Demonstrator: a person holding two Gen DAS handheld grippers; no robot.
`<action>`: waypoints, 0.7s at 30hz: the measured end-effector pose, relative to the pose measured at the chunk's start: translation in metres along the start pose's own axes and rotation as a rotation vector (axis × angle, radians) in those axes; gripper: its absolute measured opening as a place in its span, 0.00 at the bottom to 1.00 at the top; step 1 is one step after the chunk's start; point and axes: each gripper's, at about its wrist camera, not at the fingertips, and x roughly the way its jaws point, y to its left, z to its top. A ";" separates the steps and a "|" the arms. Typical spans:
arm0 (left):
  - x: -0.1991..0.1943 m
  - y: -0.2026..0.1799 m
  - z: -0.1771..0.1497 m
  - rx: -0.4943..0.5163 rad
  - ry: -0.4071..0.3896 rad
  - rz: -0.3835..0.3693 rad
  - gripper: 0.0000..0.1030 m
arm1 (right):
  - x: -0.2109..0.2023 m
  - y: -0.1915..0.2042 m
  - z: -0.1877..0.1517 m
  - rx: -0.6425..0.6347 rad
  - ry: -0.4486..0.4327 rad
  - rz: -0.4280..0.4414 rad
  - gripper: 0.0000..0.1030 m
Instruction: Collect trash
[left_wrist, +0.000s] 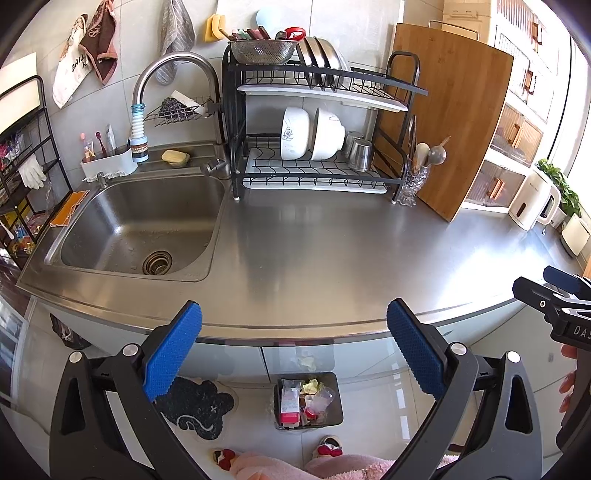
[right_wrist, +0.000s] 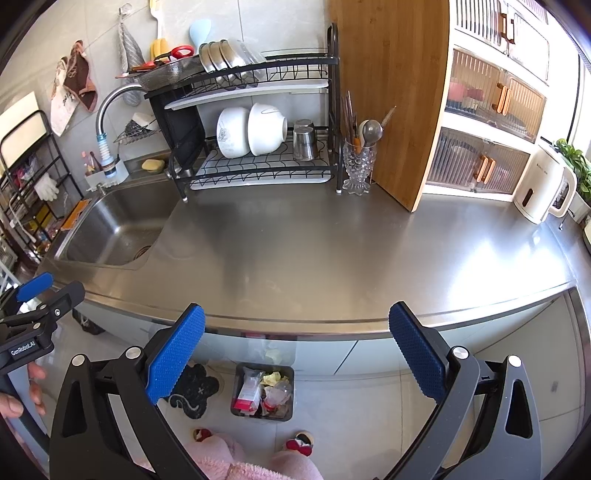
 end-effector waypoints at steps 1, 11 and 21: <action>0.000 0.000 0.000 -0.002 -0.001 0.001 0.92 | 0.000 0.001 0.000 0.000 0.000 -0.001 0.97; -0.001 0.002 0.000 -0.007 0.000 -0.002 0.92 | -0.002 0.000 0.000 0.001 -0.003 -0.005 0.97; -0.001 0.002 0.002 -0.009 0.001 -0.008 0.93 | -0.002 0.000 -0.001 0.005 -0.001 -0.009 0.97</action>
